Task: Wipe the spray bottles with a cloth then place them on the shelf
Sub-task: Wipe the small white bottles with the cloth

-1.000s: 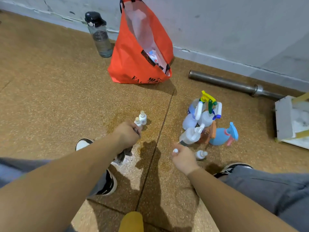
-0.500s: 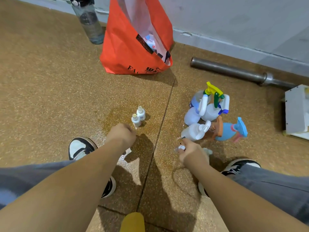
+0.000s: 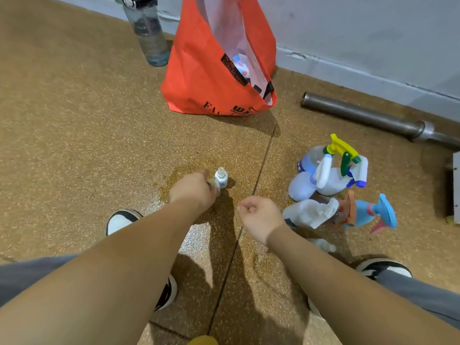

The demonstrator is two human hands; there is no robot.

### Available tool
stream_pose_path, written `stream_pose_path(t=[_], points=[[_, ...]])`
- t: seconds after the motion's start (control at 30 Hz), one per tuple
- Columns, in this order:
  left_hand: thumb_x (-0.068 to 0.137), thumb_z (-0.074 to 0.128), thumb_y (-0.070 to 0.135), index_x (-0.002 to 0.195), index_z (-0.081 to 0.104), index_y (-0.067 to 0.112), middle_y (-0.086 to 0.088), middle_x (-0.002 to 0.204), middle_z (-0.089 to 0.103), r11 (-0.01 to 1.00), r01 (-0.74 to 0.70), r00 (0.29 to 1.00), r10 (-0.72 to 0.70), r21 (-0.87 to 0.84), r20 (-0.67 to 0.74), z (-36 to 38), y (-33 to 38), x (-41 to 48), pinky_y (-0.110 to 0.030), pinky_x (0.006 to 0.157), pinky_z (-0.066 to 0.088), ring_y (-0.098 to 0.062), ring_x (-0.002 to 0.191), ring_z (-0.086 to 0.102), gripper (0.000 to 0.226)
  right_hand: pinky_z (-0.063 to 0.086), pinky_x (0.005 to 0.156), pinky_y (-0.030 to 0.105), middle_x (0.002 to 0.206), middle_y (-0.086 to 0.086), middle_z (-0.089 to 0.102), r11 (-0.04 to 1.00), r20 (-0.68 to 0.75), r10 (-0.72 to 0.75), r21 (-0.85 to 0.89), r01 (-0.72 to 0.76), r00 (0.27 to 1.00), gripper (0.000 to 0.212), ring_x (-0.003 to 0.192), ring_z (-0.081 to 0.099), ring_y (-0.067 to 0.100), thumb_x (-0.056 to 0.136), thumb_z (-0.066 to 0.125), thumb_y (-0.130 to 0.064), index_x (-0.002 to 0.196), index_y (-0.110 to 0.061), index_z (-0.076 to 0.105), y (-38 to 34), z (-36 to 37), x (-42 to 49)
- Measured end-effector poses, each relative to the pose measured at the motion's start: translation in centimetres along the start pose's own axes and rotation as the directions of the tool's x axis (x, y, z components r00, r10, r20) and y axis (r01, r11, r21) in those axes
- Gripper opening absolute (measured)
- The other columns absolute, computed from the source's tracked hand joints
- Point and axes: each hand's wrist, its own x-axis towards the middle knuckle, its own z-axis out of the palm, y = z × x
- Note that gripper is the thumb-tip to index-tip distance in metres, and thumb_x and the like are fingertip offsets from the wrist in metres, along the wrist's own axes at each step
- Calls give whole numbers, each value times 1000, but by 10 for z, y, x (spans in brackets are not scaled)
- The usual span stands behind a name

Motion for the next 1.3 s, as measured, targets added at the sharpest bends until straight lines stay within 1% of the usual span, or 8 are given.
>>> stream_pose_path(t=[0.23, 0.4, 0.5, 0.67, 0.9, 1.07, 1.17, 1.3], points=[[100, 54, 44, 130, 61, 32, 2, 88, 67, 999, -27, 1000, 27, 18, -8, 10, 3, 18, -32, 64, 56, -23, 74, 68, 32, 60, 94, 46, 101, 1, 70, 990, 29, 46, 129, -50, 999, 23, 96, 69, 24, 104, 55, -20, 88, -33, 64, 10, 1, 10], [99, 58, 43, 124, 64, 31, 5, 82, 64, 998, -52, 998, 52, 21, -21, 14, 2, 24, -31, 62, 55, -20, 72, 66, 28, 49, 58, 25, 89, 6, 66, 965, 77, 80, 243, -97, 994, 23, 68, 54, 16, 106, 53, -16, 90, -28, 63, 6, 2, 9], [102, 54, 40, 125, 64, 28, 2, 90, 64, 996, -81, 996, 82, 38, -32, 17, -1, 20, -33, 65, 57, -23, 75, 66, 28, 45, 55, 26, 82, 9, 62, 961, 95, 75, 260, -97, 993, 17, 65, 51, 19, 106, 52, -18, 97, -23, 66, 2, 1, 6], [104, 52, 40, 124, 65, 27, 5, 88, 65, 993, -117, 993, 117, -22, -18, 4, -6, 8, -29, 55, 46, -17, 70, 63, 28, 52, 63, 31, 85, 7, 70, 977, 54, 60, 203, -70, 997, 14, 61, 58, 16, 103, 57, -21, 103, -20, 70, -3, -2, -2], [99, 67, 33, 102, 69, 13, -5, 72, 72, 940, -259, 957, 281, -221, 76, -74, 22, -36, -31, 49, 60, -17, 54, 72, 20, 50, 93, 32, 124, 1, 64, 991, -44, -125, -50, 123, 991, 47, 112, 63, 19, 91, 76, -33, 133, -19, 61, -43, -28, -28], [92, 75, 32, 84, 76, 14, -2, 62, 67, 834, -455, 885, 464, -311, -50, -138, 52, -91, -21, 51, 46, -6, 49, 54, 19, 53, 79, 37, 88, -6, 64, 909, -37, -297, -316, 271, 954, 35, 85, 62, 18, 78, 86, -42, 101, -23, 67, -89, -82, -77], [91, 77, 31, 82, 76, 16, -6, 71, 73, 738, -533, 838, 527, -413, -140, -167, 66, -137, -22, 55, 47, -8, 56, 56, 18, 52, 75, 34, 91, -9, 68, 856, -60, -415, -365, 366, 908, 31, 80, 62, 9, 78, 85, -45, 101, -29, 71, -109, -118, -120], [90, 80, 32, 85, 78, 19, -5, 78, 76, 607, -585, 793, 565, -538, -225, -188, 79, -190, -27, 62, 53, -8, 63, 60, 14, 42, 58, 27, 63, -19, 59, 792, -36, -524, -386, 472, 851, 22, 58, 51, 2, 82, 81, -46, 97, -33, 70, -119, -147, -170]])
